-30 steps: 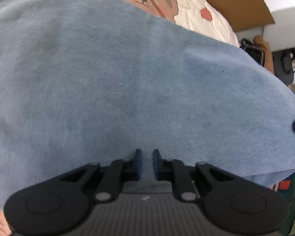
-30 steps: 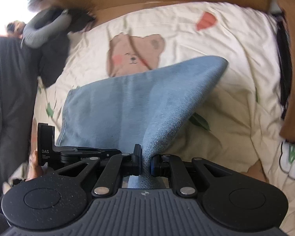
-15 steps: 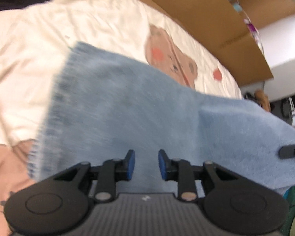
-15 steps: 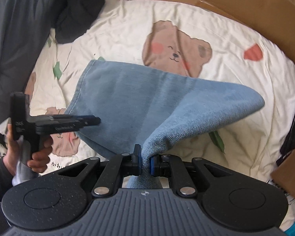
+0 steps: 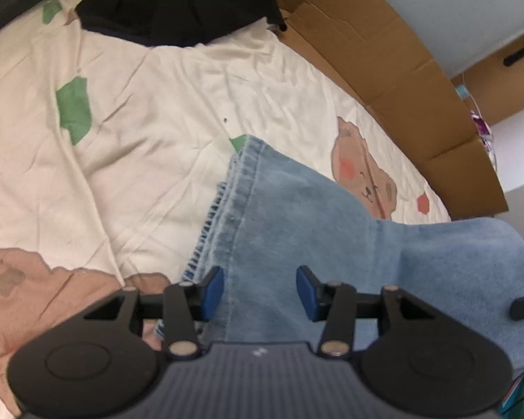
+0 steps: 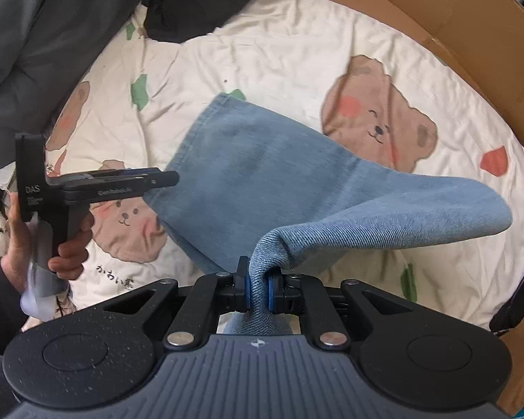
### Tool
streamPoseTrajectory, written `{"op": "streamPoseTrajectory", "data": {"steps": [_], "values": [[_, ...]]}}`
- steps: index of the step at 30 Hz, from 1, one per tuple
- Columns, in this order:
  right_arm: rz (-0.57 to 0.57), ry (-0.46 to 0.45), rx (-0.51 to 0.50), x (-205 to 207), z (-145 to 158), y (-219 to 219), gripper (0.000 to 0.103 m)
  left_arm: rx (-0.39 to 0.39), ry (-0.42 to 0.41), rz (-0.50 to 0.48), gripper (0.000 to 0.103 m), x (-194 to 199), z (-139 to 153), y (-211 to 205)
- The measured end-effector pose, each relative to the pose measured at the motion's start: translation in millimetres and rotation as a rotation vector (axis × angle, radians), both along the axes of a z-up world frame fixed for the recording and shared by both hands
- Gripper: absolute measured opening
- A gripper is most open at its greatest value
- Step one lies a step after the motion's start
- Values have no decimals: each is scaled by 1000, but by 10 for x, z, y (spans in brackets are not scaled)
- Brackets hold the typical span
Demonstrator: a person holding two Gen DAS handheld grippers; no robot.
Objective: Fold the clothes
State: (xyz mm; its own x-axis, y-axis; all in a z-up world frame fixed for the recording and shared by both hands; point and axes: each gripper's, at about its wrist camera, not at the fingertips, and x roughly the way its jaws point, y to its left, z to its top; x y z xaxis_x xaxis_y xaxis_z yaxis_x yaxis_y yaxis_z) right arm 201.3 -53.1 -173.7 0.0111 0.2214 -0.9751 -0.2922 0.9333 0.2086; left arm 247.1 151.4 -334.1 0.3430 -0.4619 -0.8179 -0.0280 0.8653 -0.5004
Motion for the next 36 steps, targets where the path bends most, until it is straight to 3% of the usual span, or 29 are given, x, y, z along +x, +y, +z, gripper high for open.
{"op": "streamPoseTrajectory", "data": {"steps": [14, 28, 36], "values": [[-17, -5, 38, 88, -117, 516, 8, -30, 20, 66, 49, -112, -146, 323], [-86, -4, 125, 203, -439, 814, 8, -34, 39, 122, 49, -161, -202, 525], [-39, -8, 109, 177, -659, 1107, 8, -48, 28, 124, 49, -162, -193, 564]]}}
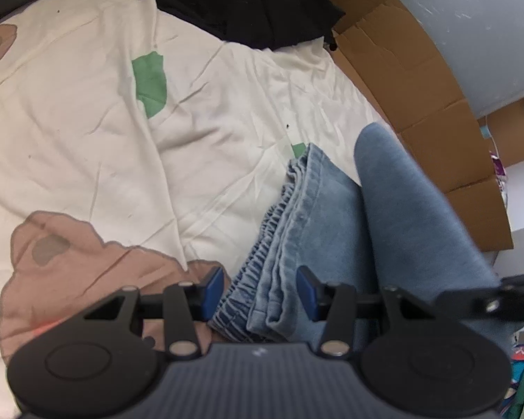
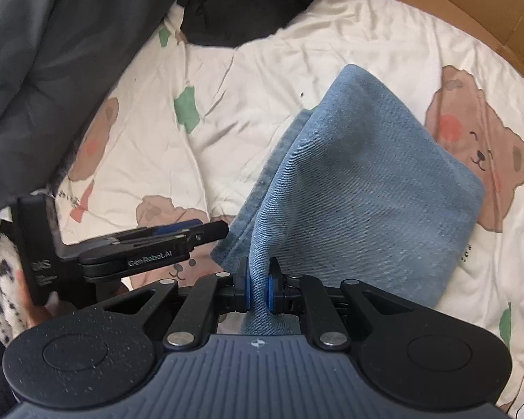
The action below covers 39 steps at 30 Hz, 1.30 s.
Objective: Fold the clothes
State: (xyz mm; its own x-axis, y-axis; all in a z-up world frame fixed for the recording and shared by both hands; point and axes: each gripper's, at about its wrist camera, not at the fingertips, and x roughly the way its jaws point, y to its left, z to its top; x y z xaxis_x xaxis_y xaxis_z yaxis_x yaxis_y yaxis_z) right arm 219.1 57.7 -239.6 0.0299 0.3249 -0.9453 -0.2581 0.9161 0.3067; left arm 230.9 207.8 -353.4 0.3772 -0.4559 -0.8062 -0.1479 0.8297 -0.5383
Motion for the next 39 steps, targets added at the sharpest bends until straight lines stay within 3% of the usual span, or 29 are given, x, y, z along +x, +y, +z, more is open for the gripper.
{"op": "streamPoseTrajectory", "data": {"steps": [7, 16, 19, 21, 23, 32, 39], "values": [[63, -9, -43, -122, -327, 287, 7, -37, -35, 32, 49, -2, 80, 112], [19, 56, 12, -76, -547, 310, 8, -41, -52, 64, 49, 52, 137, 273], [-5, 90, 53, -68, -662, 252, 18, -26, -62, 51, 49, 66, 175, 293], [-25, 115, 88, -63, -702, 217, 32, -22, -65, 45, 49, 73, 201, 298], [-27, 124, 111, -74, -694, 193, 46, -24, -70, 36, 49, 81, 235, 291], [27, 112, 149, -89, -458, -146, 50, -71, -98, -49, 49, 109, 331, 35], [63, 127, 209, -130, -274, -312, 51, -73, -57, -123, 49, 64, 232, -215]]}}
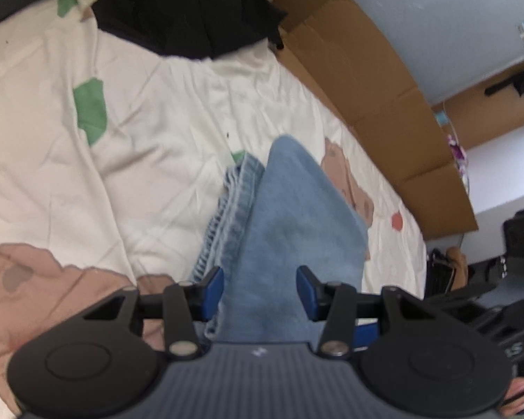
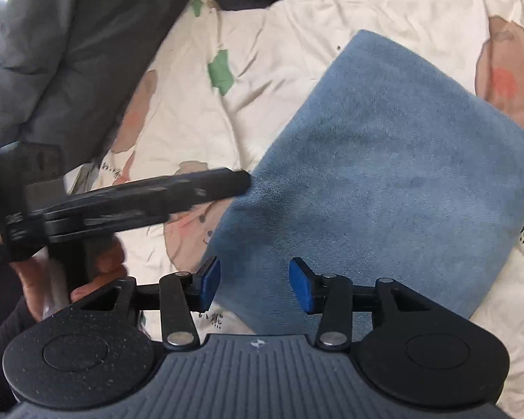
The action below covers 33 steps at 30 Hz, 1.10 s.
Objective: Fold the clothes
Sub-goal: 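Open the right gripper and release the folded jeans onto the stack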
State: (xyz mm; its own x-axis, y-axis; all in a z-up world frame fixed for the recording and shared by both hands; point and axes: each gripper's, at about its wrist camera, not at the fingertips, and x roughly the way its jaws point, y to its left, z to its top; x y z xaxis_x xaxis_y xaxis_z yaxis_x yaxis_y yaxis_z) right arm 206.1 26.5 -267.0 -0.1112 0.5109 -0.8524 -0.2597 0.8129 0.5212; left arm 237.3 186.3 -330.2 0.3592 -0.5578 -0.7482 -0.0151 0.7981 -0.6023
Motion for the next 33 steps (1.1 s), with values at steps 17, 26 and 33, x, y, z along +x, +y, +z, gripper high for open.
{"op": "streamPoseTrajectory", "data": {"steps": [17, 26, 33], "values": [[-238, -108, -56, 52, -348, -1091, 52, 130, 96, -108, 36, -253, -125, -86], [-464, -125, -61, -120, -554, -1771, 52, 167, 35, -108, 13, -445, 42, -121], [-509, -134, -37, -153, -642, -1841, 52, 192, 54, -97, 11, -576, 117, -132]]}}
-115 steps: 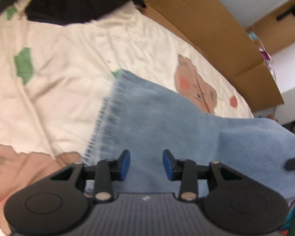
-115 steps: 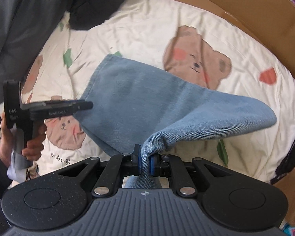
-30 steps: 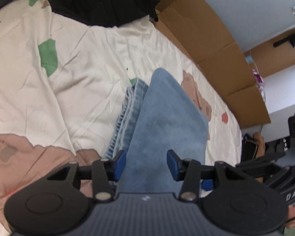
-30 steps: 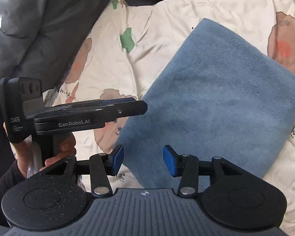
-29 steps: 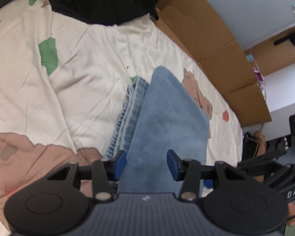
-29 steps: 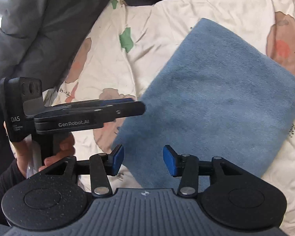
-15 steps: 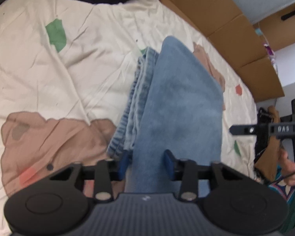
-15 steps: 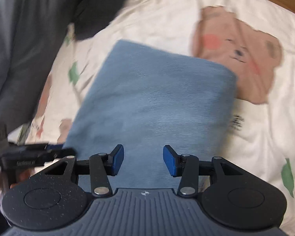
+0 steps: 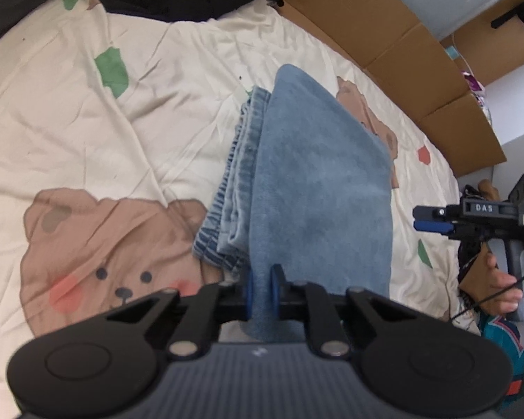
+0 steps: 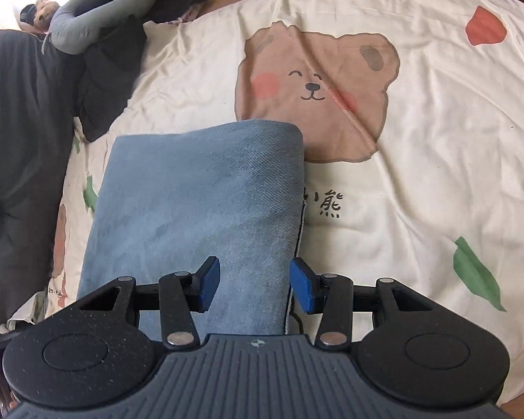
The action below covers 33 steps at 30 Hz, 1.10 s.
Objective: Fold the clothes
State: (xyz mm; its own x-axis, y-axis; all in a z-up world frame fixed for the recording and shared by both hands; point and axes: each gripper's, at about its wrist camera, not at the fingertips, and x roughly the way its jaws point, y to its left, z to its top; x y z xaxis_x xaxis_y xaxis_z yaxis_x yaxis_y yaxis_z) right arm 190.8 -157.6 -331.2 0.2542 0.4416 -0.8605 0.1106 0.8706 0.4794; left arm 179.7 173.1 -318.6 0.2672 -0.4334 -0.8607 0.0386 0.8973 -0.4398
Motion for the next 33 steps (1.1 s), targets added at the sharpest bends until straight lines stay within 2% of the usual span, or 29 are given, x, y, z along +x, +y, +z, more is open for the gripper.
{"op": "streamPoseTrajectory", "data": {"steps": [7, 10, 17, 23, 25, 33], "values": [[0, -28, 17, 17, -73, 50, 52, 60, 40, 15, 10, 8, -118, 43], [-5, -28, 18, 57, -186, 73, 51, 58, 65, 15, 12, 68, -140, 61], [-55, -40, 1, 89, -252, 106, 51, 117, 14, -23, 17, 270, 96, 55], [-99, -68, -16, 57, -242, 68, 41, 138, -27, -76, 17, 655, 225, -164], [-114, -80, -8, 41, -220, 38, 41, 145, -43, -96, 17, 758, 248, -283], [-118, -112, -11, 108, -220, 76, 41, 180, -73, -134, 32, 1025, 169, -659]]}}
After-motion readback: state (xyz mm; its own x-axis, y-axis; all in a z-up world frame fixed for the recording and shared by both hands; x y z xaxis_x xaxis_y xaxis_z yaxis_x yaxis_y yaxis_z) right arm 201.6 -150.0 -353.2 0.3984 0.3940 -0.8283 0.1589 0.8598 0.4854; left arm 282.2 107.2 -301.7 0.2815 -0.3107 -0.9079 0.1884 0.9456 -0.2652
